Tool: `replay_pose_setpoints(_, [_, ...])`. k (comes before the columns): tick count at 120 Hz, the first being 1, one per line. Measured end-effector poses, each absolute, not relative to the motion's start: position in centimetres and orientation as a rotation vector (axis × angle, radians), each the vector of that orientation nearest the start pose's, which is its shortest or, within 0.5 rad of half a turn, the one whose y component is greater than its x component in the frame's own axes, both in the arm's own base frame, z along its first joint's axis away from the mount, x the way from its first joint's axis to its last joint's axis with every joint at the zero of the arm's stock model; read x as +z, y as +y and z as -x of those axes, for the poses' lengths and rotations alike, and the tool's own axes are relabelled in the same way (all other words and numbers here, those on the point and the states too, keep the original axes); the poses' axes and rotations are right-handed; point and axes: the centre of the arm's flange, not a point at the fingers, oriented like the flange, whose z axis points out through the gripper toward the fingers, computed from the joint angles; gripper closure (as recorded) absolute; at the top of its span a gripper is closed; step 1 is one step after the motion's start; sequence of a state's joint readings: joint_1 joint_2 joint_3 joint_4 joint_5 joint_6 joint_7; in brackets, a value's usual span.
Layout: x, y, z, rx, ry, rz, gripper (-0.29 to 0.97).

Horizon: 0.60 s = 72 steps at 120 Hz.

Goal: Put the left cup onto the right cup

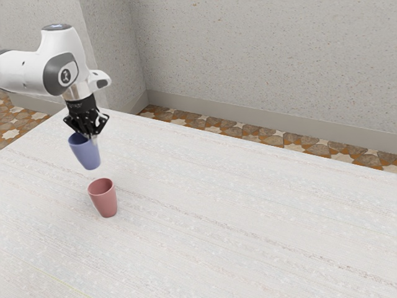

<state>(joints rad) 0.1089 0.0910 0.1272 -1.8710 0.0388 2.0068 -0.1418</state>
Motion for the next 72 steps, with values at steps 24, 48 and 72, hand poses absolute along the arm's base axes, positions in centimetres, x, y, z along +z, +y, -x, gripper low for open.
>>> replay_pose_setpoints(24, [48.3, 12.4, -55.2, -0.045, -0.604, 3.034, 0.79])
replay_pose_setpoints(48, [49.1, 11.1, -53.5, -0.034, -0.655, 3.028, 0.79])
replay_pose_setpoints(72, [49.1, 11.2, -52.8, -0.009, -0.741, 3.010, 0.79])
